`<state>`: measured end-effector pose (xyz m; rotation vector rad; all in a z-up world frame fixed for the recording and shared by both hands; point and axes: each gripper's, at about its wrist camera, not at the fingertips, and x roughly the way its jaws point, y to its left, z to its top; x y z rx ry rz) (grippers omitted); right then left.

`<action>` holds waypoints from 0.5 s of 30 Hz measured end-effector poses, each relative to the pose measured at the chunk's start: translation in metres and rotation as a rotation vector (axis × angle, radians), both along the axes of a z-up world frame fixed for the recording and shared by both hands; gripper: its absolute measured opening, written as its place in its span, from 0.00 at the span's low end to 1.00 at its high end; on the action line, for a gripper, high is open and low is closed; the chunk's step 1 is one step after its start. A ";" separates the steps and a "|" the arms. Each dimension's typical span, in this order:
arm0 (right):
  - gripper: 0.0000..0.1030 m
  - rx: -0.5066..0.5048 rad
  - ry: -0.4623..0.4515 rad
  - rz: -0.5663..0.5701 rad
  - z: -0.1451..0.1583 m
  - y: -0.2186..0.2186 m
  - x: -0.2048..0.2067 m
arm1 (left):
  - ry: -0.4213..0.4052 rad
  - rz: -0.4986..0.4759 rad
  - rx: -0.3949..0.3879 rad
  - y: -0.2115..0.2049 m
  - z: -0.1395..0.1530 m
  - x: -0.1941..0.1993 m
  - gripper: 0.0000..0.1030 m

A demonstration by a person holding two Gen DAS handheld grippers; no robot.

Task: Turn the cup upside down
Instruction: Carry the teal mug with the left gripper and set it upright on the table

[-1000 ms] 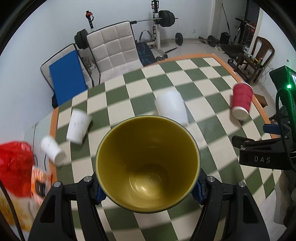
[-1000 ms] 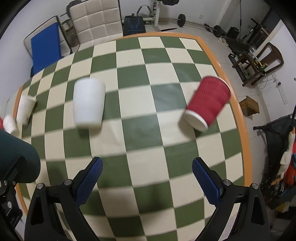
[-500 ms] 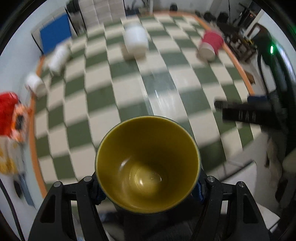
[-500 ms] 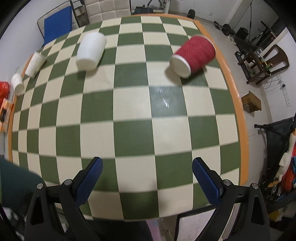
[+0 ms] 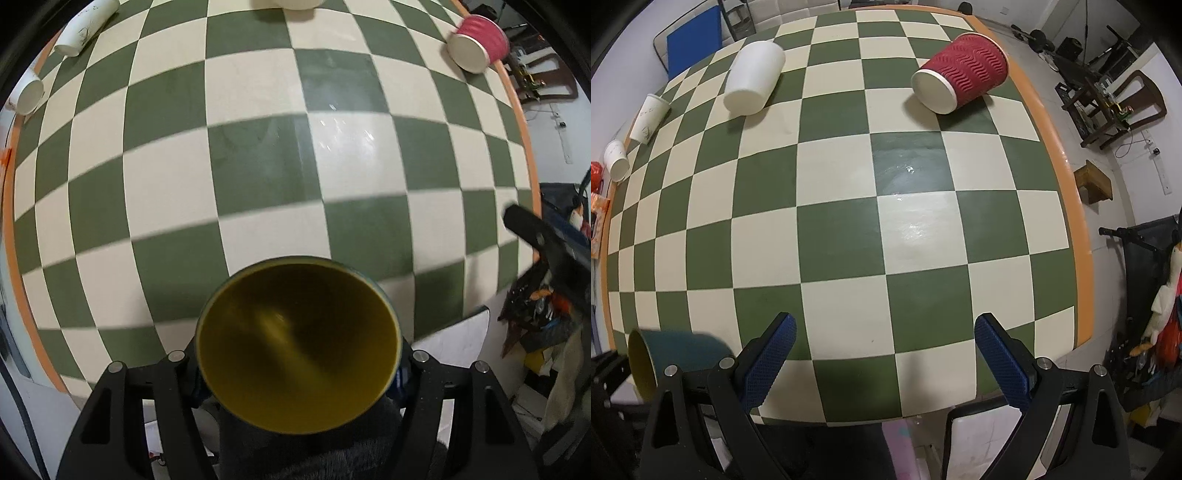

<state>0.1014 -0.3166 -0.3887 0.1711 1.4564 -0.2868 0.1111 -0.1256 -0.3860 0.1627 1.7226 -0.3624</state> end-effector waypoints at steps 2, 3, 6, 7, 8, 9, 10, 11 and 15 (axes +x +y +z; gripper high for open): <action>0.96 -0.003 0.004 -0.011 -0.002 -0.003 0.004 | -0.009 0.011 -0.006 -0.003 -0.002 0.013 0.65; 0.96 -0.006 0.005 -0.014 -0.002 -0.004 0.006 | -0.018 0.010 -0.008 -0.007 -0.001 0.019 0.65; 0.96 -0.011 0.007 -0.025 -0.002 -0.006 0.012 | -0.026 0.012 -0.006 -0.015 -0.005 0.034 0.65; 0.96 -0.012 0.007 -0.028 -0.002 -0.006 0.014 | -0.032 0.011 0.001 -0.018 -0.007 0.039 0.65; 0.96 -0.015 0.007 -0.030 -0.002 -0.006 0.016 | -0.036 0.010 0.004 -0.017 -0.012 0.045 0.65; 0.96 -0.017 0.006 -0.029 -0.001 -0.006 0.018 | -0.040 0.011 0.010 -0.018 -0.015 0.048 0.65; 0.96 -0.021 0.006 -0.029 0.000 -0.007 0.019 | -0.042 0.015 0.014 -0.020 -0.017 0.051 0.65; 0.96 -0.024 0.006 -0.028 0.000 -0.007 0.021 | -0.041 0.015 0.017 -0.020 -0.019 0.052 0.65; 0.96 -0.033 0.006 -0.032 0.002 -0.009 0.028 | -0.034 0.036 0.039 -0.021 -0.026 0.058 0.65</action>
